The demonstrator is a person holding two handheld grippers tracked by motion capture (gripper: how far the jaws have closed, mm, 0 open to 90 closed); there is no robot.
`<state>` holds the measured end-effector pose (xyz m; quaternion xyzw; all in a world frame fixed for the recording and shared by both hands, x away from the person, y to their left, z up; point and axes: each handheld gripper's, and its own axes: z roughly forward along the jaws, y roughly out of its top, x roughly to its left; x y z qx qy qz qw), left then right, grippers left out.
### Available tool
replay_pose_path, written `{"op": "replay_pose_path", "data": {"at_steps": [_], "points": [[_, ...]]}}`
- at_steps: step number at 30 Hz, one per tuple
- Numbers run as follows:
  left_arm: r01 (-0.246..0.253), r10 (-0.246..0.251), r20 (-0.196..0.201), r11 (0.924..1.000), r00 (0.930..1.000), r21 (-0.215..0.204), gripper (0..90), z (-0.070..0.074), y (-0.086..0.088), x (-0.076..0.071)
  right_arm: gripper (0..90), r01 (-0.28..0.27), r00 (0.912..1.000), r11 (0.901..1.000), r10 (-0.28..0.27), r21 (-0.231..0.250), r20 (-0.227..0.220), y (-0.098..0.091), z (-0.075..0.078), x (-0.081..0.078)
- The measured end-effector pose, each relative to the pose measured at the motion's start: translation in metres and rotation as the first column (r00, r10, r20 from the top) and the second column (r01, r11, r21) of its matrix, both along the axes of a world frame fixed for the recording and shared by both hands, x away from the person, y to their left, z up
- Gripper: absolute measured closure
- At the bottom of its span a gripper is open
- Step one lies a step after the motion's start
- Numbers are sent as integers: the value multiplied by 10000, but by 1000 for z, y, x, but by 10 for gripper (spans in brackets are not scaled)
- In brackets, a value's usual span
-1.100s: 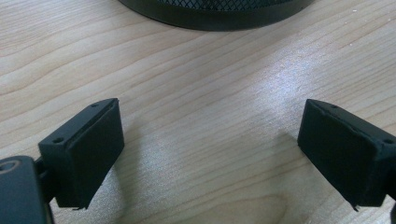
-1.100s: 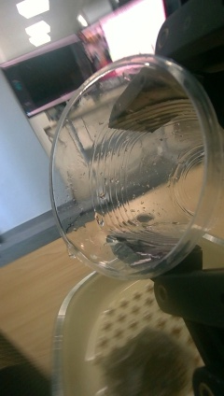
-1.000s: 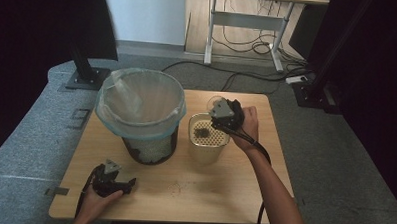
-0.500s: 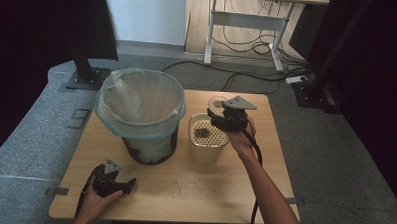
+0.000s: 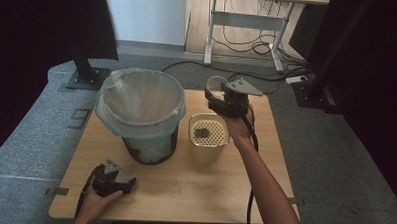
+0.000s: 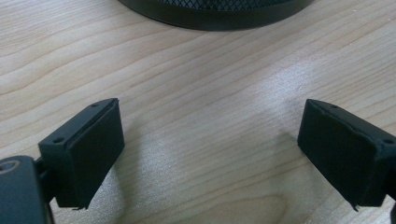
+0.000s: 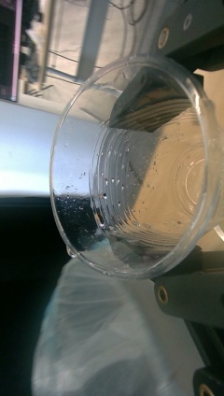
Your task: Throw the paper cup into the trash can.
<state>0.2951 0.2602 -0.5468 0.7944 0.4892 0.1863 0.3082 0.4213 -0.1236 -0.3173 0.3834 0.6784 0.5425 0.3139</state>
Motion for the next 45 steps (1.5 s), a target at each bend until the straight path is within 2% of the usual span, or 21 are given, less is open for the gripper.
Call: {"op": "replay_pose_path", "data": {"at_steps": [2,5,6,7,8,9,12,14,19,20,23,26,30,35,36,39,40,42,43,44,45], "points": [[5,-5,3,10000,10000,2,66,0,0,0,377,-230,9993,9994,222,244,297,12,19,-1],[10,-10,2,10000,10000,9,66,0,0,0,376,-488,9977,9984,474,291,481,22,31,-3],[4,-4,6,10000,10000,5,66,0,0,0,374,-786,9950,9964,765,308,643,35,43,-4],[7,-7,2,10000,10000,3,66,0,0,0,374,-786,9950,9964,765,308,643,35,43,-4],[3,-3,-8,10000,10000,-13,62,0,0,0,371,-1019,9912,9946,998,206,867,52,55,-6],[2,-2,-18,10000,10000,2,62,0,-1,1,371,-1019,9912,9946,998,206,867,52,55,-6],[-37,37,-23,10000,10000,-3,57,0,-1,1,362,-1520,9826,9880,1480,280,1121,81,68,-3],[-37,37,-10,10000,10000,12,57,0,-1,1,342,-1954,9771,9800,1912,373,932,101,70,1],[-7,7,-19,10000,10000,-3,59,0,-1,1,149,-3090,9500,9498,3106,485,-313,141,64,20],[-3,3,-18,10000,10000,-2,58,0,-1,1,126,-3108,9481,9496,3128,406,-572,148,61,23],[16,-16,-6,10000,10000,21,59,0,-1,0,96,-3241,9428,9453,3260,372,-702,150,58,24],[20,-20,-9,10000,10000,18,59,0,-1,0,85,-3101,9488,9506,3104,139,-579,143,54,21],[11,-11,-14,10000,10000,1,59,0,-1,0,95,-2870,9565,9572,2884,374,-435,122,51,14],[-2,2,-11,10000,10000,-4,59,0,-1,0,136,-2720,9622,9592,2722,771,80,84,45,1],[3,-3,-14,10000,10000,-4,59,0,-1,0,143,-2573,9663,9638,2566,692,198,67,36,-5],[10,-10,-3,10000,10000,7,59,0,-1,0,153,-2481,9686,9675,2468,482,305,52,26,-10],[8,-8,3,10000,10000,9,59,0,-1,0,168,-2416,9701,9694,2403,437,342,36,15,-16],[15,-15,-12,10000,10000,16,59,0,-1,0,176,-2392,9707,9700,2379,433,328,31,10,-18],[14,-14,-3,10000,10000,13,59,0,-1,0,180,-2358,9715,9709,2346,414,332,24,3,-21],[17,-17,-6,10000,10000,14,59,0,-1,0,187,-2260,9740,9737,2253,304,251,10,-13,-27],[18,-18,-6,10000,10000,19,59,0,-1,0,187,-2260,9740,9737,2253,304,251,10,-13,-27]]}}
